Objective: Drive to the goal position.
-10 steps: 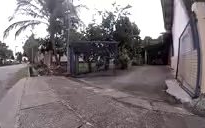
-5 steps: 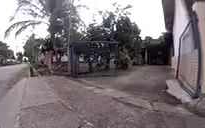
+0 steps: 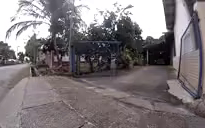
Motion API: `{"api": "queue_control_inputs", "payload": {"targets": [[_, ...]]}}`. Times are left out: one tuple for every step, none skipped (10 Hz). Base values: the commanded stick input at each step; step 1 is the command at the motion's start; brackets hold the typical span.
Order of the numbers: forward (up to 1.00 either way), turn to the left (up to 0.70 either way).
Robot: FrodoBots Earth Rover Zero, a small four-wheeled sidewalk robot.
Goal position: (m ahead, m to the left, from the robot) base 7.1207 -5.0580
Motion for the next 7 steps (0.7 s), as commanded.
{"api": "queue_control_inputs", "payload": {"targets": [[0.00, 0.45], [0.00, 0.34], [0.00, 0.00], [0.00, 0.00], [0.00, 0.00], [0.00, 0.00], [0.00, 0.00]]}}
